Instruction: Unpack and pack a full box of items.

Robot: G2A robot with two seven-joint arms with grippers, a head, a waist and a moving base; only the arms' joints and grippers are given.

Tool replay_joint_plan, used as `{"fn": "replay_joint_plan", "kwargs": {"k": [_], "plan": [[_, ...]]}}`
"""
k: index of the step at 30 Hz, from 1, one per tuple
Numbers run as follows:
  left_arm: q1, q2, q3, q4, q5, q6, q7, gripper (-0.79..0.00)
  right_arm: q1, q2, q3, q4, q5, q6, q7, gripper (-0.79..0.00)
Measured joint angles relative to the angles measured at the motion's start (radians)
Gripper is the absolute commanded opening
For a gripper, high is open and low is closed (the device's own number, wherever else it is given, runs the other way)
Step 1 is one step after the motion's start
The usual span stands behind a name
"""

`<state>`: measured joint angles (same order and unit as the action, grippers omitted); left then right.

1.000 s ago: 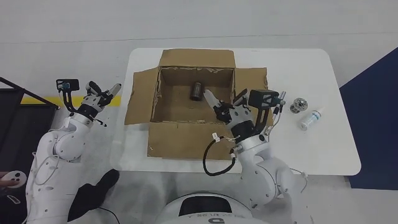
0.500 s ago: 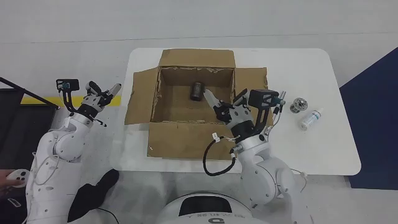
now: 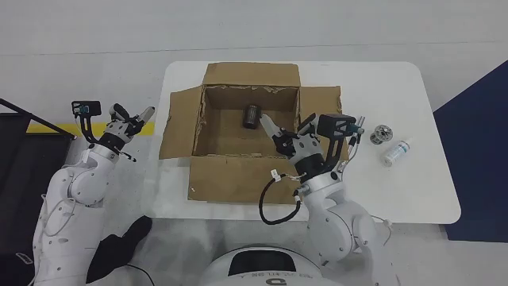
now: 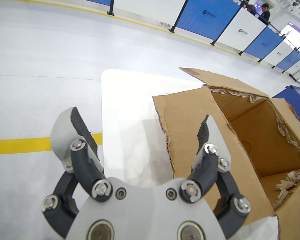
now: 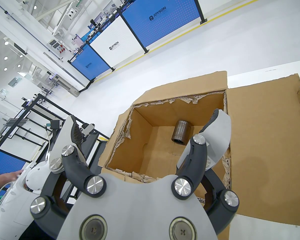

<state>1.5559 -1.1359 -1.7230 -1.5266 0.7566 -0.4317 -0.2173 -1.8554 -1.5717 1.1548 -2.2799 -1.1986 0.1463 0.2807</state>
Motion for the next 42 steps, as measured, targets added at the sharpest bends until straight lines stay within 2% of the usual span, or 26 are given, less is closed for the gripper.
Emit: {"fn": "replay_joint_plan", "kwargs": {"k": [12, 21, 24, 26, 29, 32, 34, 38, 42], "plan": [[0.0, 0.0, 0.0, 0.0, 0.0, 0.0, 0.0, 0.0, 0.006, 0.002, 0.012, 0.008, 0.008, 0.003, -0.001, 0.0], [0.0, 0.0, 0.0, 0.0, 0.0, 0.0, 0.0, 0.0, 0.026, 0.007, 0.206, 0.041, 0.188, 0.138, 0.034, 0.0], [0.0, 0.0, 0.0, 0.0, 0.0, 0.0, 0.0, 0.0, 0.029, 0.008, 0.278, 0.063, 0.221, 0.213, 0.045, 0.0], [0.0, 0.0, 0.0, 0.0, 0.0, 0.0, 0.0, 0.0, 0.053, 0.008, 0.305, 0.098, 0.166, 0.308, 0.044, -0.151], [0.0, 0.0, 0.0, 0.0, 0.0, 0.0, 0.0, 0.0, 0.118, 0.004, 0.296, 0.171, 0.078, 0.46, 0.037, -0.256], [0.0, 0.0, 0.0, 0.0, 0.0, 0.0, 0.0, 0.0, 0.174, 0.004, 0.281, 0.245, 0.013, 0.559, 0.101, -0.283], [0.0, 0.0, 0.0, 0.0, 0.0, 0.0, 0.0, 0.0, 0.205, 0.004, 0.272, 0.295, -0.045, 0.617, 0.149, -0.409], [0.0, 0.0, 0.0, 0.0, 0.0, 0.0, 0.0, 0.0, 0.264, 0.005, 0.25, 0.398, -0.151, 0.7, 0.263, -0.483], [0.0, 0.0, 0.0, 0.0, 0.0, 0.0, 0.0, 0.0, 0.3, 0.004, 0.256, 0.467, -0.209, 0.765, 0.316, -0.471]]}}
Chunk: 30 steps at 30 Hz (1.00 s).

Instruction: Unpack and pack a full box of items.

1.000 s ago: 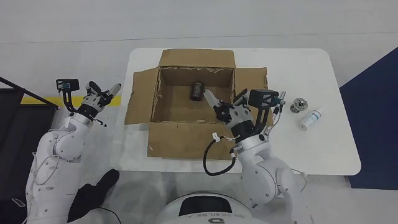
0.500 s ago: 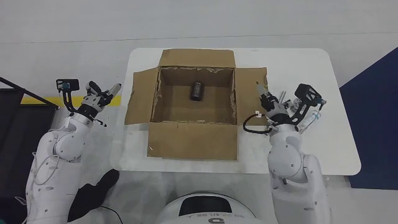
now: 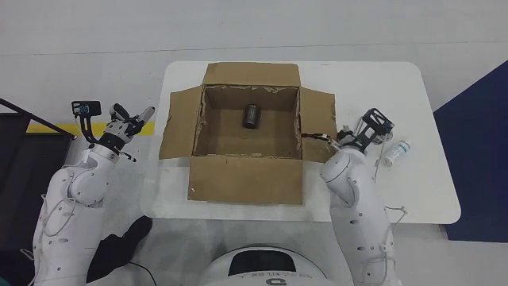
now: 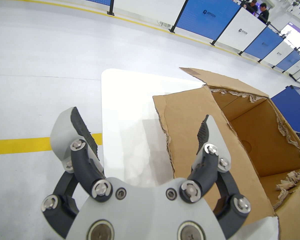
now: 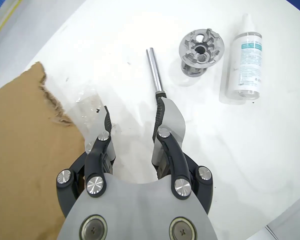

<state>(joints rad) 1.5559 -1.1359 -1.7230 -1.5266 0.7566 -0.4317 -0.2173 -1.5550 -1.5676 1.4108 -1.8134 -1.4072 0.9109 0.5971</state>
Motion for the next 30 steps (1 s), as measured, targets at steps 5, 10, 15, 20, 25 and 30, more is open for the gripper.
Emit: {"fn": "replay_joint_plan", "kwargs": {"k": [5, 10, 15, 20, 25, 30], "plan": [[0.0, 0.0, 0.0, 0.0, 0.0, 0.0, 0.0, 0.0, 0.017, -0.001, 0.003, 0.038, -0.055, 0.028, 0.033, -0.456], [0.0, 0.0, 0.0, 0.0, 0.0, 0.0, 0.0, 0.0, 0.048, -0.001, 0.008, 0.085, -0.098, 0.028, 0.062, -0.422], [0.0, 0.0, 0.0, 0.0, 0.0, 0.0, 0.0, 0.0, 0.109, -0.003, 0.021, 0.176, -0.14, 0.043, 0.11, -0.453], [0.0, 0.0, 0.0, 0.0, 0.0, 0.0, 0.0, 0.0, 0.156, -0.006, 0.027, 0.251, -0.166, 0.038, 0.151, -0.468], [0.0, 0.0, 0.0, 0.0, 0.0, 0.0, 0.0, 0.0, 0.181, -0.01, 0.027, 0.294, -0.19, 0.045, 0.172, -0.489], [0.0, 0.0, 0.0, 0.0, 0.0, 0.0, 0.0, 0.0, 0.194, -0.014, 0.024, 0.323, -0.214, 0.051, 0.189, -0.533]]}}
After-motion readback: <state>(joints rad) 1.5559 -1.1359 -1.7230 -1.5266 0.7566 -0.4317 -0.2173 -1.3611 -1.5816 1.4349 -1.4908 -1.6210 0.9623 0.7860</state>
